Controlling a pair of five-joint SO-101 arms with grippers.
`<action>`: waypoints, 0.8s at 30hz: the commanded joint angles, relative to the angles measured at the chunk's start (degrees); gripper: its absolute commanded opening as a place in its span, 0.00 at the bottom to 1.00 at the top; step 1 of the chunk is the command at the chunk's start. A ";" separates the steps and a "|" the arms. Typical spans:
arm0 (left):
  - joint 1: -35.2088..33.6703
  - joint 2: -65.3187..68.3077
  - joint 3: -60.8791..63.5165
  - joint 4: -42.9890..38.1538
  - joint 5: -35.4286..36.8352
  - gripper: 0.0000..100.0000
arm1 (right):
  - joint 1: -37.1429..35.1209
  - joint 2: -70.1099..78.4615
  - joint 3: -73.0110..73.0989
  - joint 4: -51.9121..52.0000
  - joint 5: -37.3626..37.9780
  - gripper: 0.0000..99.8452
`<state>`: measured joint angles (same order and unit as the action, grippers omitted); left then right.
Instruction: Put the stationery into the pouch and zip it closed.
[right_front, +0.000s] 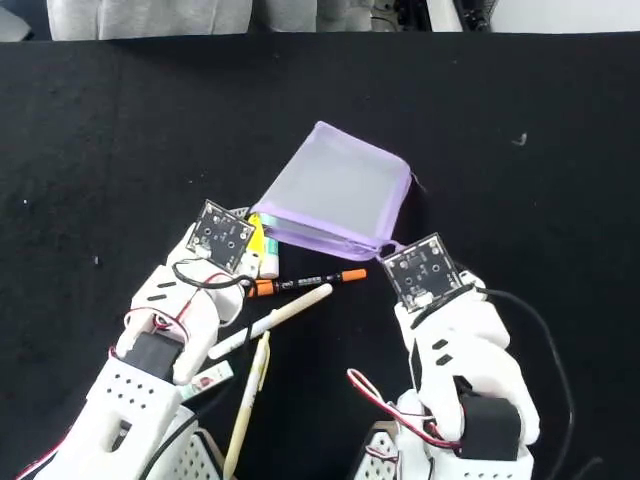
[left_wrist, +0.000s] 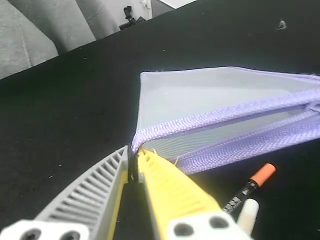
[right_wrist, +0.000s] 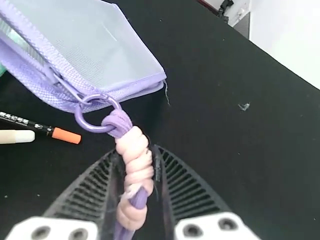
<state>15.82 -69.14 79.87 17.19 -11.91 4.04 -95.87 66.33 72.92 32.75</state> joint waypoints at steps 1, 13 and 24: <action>2.33 -0.53 0.04 -1.05 0.62 0.03 | 2.90 -0.31 -3.38 0.18 0.53 0.01; 4.18 0.00 0.66 -1.05 0.62 0.25 | 2.81 -0.40 -3.30 0.18 0.53 0.01; 7.43 10.46 1.27 -11.60 0.18 0.21 | 2.81 -0.84 -3.30 0.18 0.53 0.01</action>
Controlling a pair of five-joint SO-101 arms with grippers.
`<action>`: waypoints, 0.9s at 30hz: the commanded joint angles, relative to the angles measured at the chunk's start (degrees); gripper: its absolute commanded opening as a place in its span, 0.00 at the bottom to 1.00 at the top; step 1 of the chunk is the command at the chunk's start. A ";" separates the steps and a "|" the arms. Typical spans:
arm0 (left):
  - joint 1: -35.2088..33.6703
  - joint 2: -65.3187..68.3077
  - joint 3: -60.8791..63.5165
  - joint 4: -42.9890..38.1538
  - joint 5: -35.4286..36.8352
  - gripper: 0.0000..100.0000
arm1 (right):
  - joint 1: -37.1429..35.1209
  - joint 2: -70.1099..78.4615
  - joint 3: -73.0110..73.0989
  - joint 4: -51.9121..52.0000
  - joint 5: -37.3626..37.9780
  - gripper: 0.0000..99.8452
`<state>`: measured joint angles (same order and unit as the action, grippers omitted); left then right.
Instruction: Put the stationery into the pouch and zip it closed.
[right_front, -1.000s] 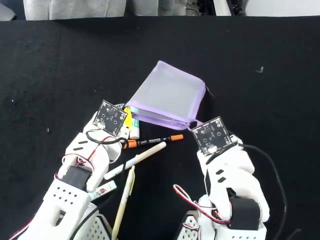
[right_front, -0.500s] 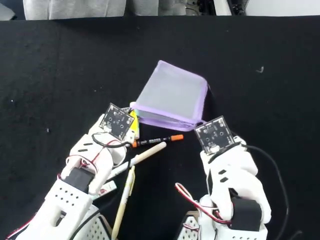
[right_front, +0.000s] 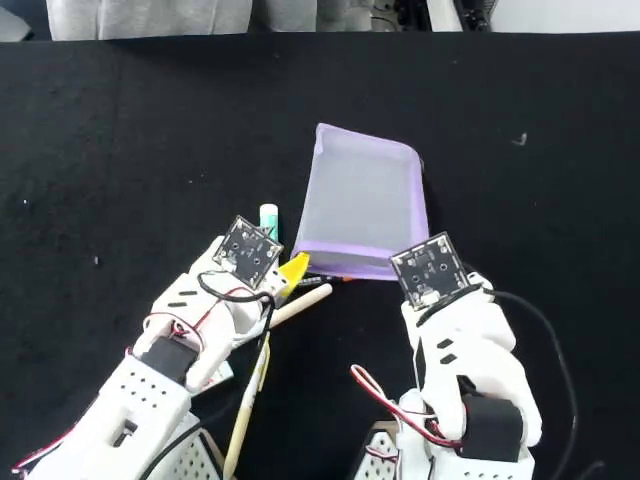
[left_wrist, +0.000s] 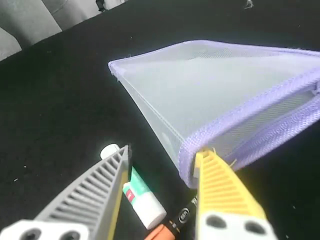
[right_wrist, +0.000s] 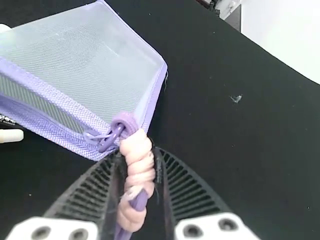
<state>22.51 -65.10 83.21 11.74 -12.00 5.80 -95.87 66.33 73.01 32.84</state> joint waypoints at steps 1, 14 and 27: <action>0.75 9.41 -3.30 -7.47 0.26 0.21 | 1.05 -0.84 -3.30 0.09 0.44 0.01; 0.22 36.66 -18.15 -17.32 5.80 0.21 | 1.05 -0.84 -3.21 0.09 0.44 0.01; 1.54 35.87 -20.70 -16.62 5.98 0.03 | 1.05 -0.31 -3.21 -0.09 0.44 0.04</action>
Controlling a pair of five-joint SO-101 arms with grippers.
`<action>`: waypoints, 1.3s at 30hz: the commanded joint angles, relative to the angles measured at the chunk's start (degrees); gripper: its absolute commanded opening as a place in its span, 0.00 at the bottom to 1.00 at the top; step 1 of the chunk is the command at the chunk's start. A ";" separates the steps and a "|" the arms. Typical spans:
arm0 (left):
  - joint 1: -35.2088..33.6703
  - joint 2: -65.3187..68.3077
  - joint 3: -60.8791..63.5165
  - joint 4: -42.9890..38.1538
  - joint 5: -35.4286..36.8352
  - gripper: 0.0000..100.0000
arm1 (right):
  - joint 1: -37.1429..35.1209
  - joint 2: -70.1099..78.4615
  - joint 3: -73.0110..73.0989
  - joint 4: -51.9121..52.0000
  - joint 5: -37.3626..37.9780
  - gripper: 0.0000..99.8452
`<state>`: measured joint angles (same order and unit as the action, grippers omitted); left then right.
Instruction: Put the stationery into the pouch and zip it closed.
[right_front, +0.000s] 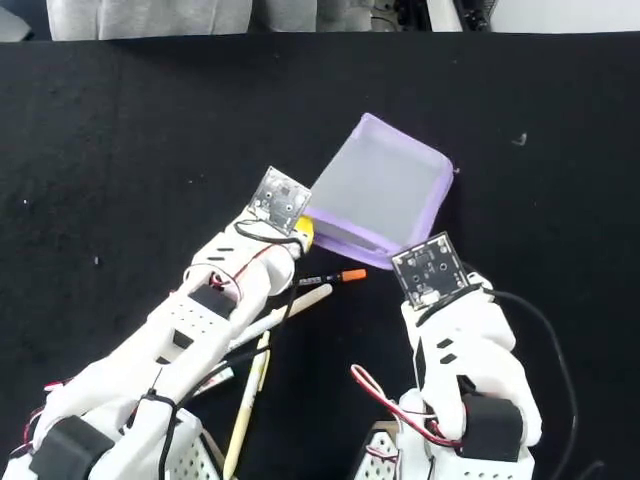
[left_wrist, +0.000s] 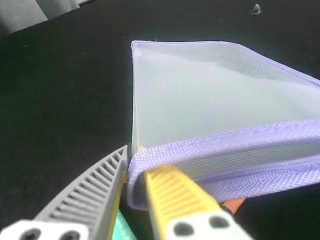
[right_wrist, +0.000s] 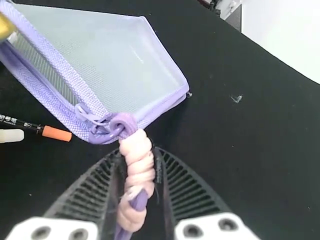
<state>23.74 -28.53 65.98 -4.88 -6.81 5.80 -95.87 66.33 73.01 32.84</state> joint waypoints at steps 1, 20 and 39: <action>0.04 -0.79 -3.74 0.62 0.88 0.03 | 1.05 -0.31 -3.21 -0.09 0.44 0.08; -7.08 -0.79 -10.42 10.73 6.95 0.03 | -2.99 -0.84 4.18 -3.43 0.88 0.26; -7.43 -12.84 -7.16 17.85 10.81 0.03 | -9.05 -0.31 21.05 -30.07 6.33 0.23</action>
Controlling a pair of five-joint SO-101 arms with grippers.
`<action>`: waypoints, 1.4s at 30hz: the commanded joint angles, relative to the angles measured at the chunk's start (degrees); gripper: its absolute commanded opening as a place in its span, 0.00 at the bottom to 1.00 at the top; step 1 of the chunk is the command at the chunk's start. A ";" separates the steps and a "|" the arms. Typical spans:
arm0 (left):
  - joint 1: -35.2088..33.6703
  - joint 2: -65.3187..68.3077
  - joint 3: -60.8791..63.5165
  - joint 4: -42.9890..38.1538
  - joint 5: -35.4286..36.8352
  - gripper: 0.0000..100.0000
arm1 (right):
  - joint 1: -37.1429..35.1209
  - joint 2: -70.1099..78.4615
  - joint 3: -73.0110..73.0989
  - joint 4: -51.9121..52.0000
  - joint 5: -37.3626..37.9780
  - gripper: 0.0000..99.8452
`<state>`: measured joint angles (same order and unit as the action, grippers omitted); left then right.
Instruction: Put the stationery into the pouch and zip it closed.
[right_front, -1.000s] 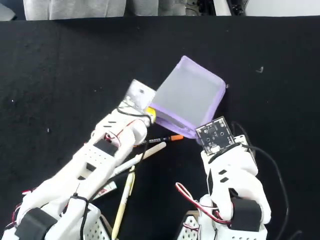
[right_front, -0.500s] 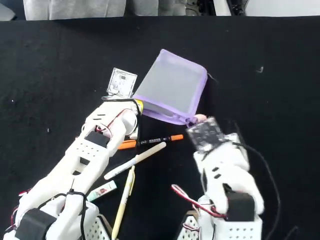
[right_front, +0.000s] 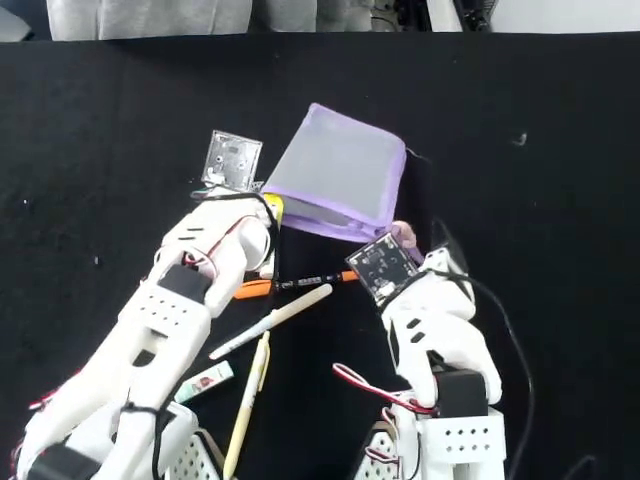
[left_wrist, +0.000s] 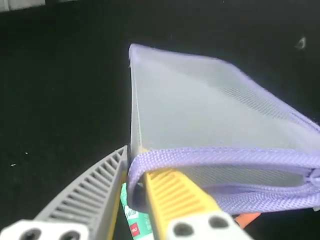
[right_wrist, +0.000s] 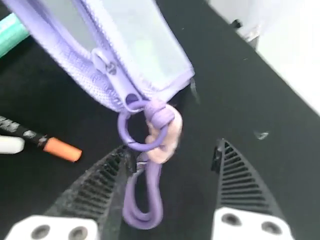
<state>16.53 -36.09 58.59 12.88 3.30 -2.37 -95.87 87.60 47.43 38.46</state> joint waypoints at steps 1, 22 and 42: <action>-0.22 -6.07 0.75 0.18 0.70 0.03 | -0.97 -0.31 -0.22 -5.01 0.70 0.23; -4.53 -7.91 1.01 0.35 0.62 0.03 | 6.95 -0.84 0.22 -6.86 0.09 0.01; -9.01 -7.74 -11.12 13.45 1.14 0.03 | 2.55 -0.31 -3.47 -1.93 -6.33 0.23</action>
<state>10.73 -42.33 59.12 17.19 3.30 1.14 -95.87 88.04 44.18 34.42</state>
